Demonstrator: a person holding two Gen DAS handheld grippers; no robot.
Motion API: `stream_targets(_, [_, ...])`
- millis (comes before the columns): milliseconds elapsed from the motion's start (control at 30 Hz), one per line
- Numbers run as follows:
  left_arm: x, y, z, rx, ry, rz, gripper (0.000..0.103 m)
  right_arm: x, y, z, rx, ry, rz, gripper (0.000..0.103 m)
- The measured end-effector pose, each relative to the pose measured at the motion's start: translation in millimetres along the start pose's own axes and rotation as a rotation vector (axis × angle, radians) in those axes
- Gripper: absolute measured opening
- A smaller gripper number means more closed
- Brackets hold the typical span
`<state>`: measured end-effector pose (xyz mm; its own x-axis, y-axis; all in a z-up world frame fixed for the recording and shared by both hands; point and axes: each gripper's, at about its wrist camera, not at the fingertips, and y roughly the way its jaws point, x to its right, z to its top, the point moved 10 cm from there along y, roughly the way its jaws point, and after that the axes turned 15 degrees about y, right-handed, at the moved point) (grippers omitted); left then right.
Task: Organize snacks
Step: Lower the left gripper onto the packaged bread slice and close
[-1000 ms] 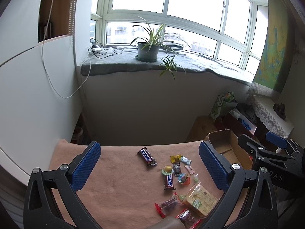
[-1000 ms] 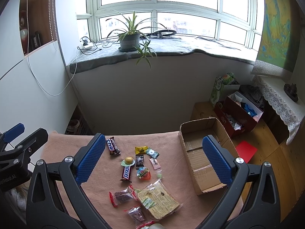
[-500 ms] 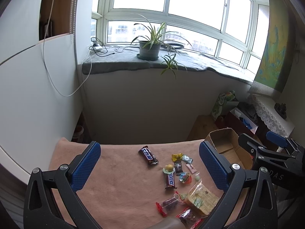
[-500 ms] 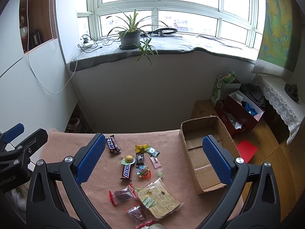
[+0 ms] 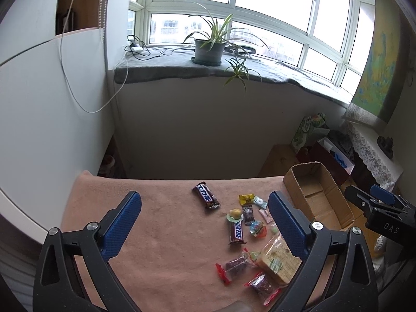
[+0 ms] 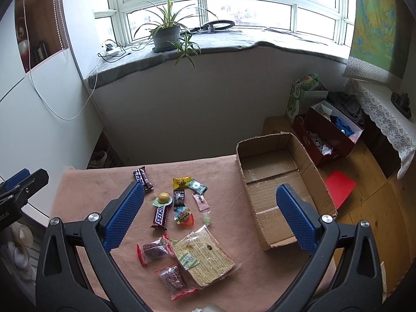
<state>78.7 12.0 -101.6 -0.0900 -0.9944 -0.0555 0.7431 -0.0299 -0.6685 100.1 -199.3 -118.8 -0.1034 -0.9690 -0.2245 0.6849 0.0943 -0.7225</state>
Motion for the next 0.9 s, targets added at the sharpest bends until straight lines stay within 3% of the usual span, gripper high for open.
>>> stream_targets(233, [14,15,-14,-0.055,-0.001,-0.069,0.086,21,8,-16,-0.068,0.049,-0.004,0.103])
stream_targets(400, [38,34,-26,-0.110,0.010,-0.182,0.069,50,18,-41,-0.125,0.114,-0.045,0.103])
stream_targets(467, [52,43,-32,-0.135,0.013,-0.253,0.051,63,24,-56,-0.157,0.153,-0.054,0.098])
stream_targets(533, [66,53,-40,-0.164,0.026,-0.309,0.047,74,32,-74,-0.200,0.194,-0.048,0.095])
stream_targets(733, [113,81,-65,-0.295,0.066,-0.495,0.046,98,63,-126,-0.341,0.341,-0.022,0.086])
stream_targets(900, [142,100,-85,-0.375,0.124,-0.560,0.045,109,85,-158,-0.437,0.456,0.022,0.081])
